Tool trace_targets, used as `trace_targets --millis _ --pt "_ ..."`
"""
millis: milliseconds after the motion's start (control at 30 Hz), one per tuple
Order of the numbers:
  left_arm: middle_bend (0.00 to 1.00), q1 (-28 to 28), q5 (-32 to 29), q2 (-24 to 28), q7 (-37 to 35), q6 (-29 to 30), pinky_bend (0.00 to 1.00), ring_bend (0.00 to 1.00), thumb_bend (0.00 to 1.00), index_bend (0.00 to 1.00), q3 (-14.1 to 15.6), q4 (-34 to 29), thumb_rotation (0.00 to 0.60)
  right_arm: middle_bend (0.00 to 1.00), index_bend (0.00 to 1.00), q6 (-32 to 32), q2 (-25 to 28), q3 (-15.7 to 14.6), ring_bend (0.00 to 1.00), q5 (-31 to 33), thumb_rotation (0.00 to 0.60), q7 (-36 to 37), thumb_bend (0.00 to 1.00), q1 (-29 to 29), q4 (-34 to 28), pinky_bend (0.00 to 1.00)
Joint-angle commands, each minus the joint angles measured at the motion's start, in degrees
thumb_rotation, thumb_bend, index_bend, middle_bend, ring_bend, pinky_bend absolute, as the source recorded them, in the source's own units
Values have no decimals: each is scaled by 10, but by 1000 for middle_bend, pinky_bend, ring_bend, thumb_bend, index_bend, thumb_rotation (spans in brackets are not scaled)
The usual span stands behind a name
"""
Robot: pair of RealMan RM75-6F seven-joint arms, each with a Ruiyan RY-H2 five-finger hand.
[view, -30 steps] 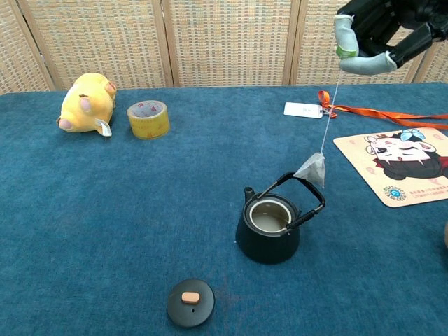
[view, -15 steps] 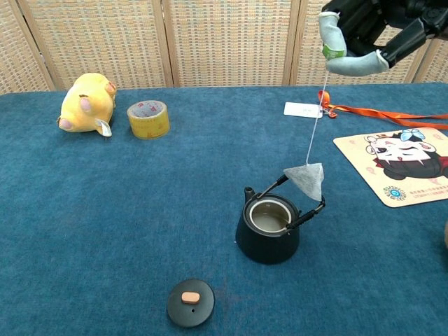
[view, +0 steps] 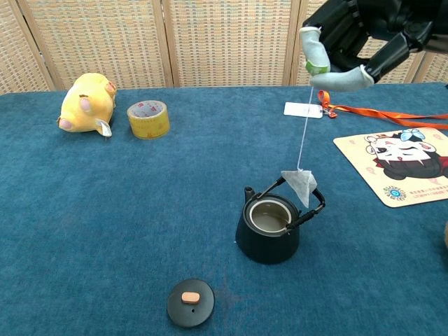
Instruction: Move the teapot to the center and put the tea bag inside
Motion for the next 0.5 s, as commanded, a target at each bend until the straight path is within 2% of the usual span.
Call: trace_targets --millis 33,500 --pt "0 1 0 0 -1 1 0 0 352 27 0 1 600 799 715 -3 -2 -1 844 0 600 -3 553 3 -2 935" --pt "0 2 -3 -4 -11 -4 0 0 353 27 2 12 600 799 715 -19 -2 3 844 0 600 -2 553 24 -14 935"
